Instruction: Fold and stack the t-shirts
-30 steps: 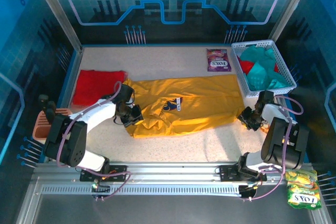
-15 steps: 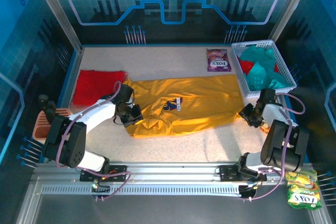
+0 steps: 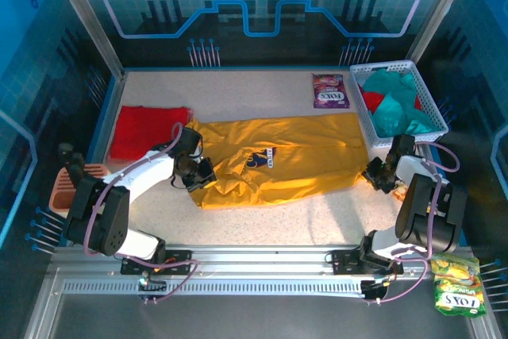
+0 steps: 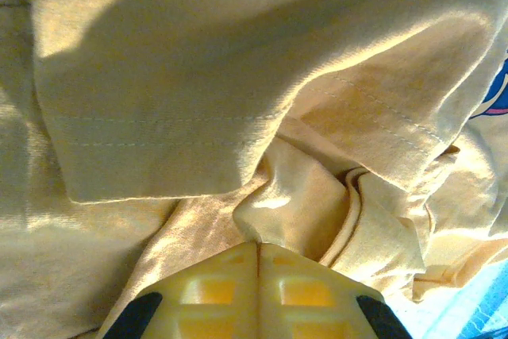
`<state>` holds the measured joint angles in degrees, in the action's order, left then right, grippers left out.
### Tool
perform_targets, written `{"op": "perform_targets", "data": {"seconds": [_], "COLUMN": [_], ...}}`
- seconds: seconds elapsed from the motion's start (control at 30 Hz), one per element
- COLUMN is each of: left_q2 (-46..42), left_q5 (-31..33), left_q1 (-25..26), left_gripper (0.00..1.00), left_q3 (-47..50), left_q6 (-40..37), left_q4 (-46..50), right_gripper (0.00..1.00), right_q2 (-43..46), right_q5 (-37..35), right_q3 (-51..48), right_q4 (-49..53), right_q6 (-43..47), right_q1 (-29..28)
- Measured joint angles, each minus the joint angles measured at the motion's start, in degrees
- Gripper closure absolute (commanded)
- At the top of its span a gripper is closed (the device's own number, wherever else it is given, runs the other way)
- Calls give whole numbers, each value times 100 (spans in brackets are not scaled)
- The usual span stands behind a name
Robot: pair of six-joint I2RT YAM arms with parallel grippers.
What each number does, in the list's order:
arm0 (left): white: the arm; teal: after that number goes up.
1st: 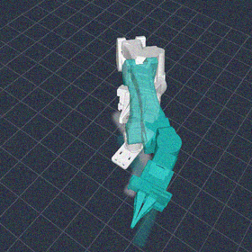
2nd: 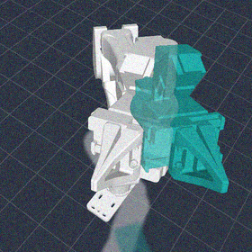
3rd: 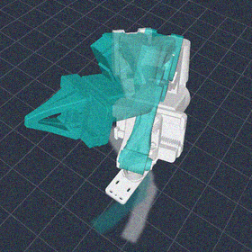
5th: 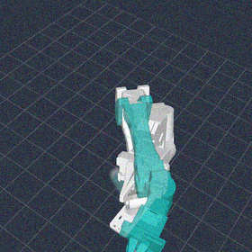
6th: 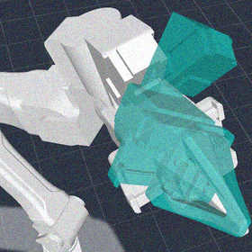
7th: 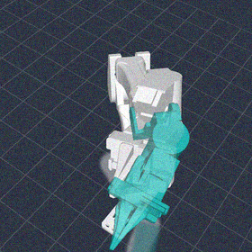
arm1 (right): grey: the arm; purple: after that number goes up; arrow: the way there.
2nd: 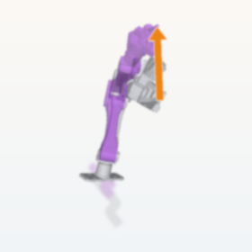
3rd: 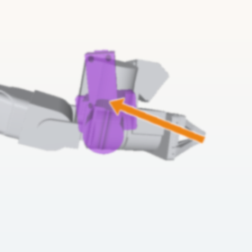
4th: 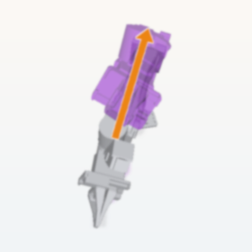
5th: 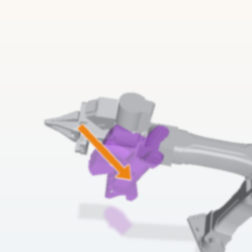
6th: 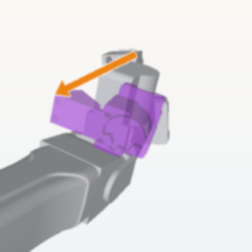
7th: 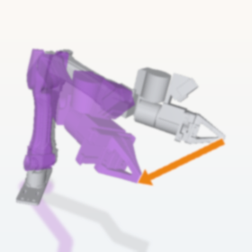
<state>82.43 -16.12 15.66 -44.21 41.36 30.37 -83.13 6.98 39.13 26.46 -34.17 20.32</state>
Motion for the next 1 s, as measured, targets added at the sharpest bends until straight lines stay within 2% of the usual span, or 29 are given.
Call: {"op": "perform_targets", "data": {"seconds": [0.2, 0.33, 0.57, 0.8, 1.0], "left_q2": [-26, -258, -1241, -1443, -1934], "left_q5": [48, 136, 400, 490, 741], "left_q1": [4, 7, 7, 7, 7], "left_gripper": [100, 100, 100, 100, 100], "left_q3": [-7, -160, -787, -1152, -1279], "left_q6": [-131, -260, -448, -645, -758], "left_q4": [175, 557, 1408, 2044, 2496], "right_gripper": [89, 100, 100, 100, 100], "right_q2": [-4, 2, 293, 564, 1152], "right_q5": [-33, 37, 232, 391, 400], "right_q3": [0, 46, 52, 61, 173], "right_q4": [-13, -48, -35, 236, 780], "right_q6": [4, -13, 33, 35, 85], "right_q1": [0, 0, 50, 90, 315]}}
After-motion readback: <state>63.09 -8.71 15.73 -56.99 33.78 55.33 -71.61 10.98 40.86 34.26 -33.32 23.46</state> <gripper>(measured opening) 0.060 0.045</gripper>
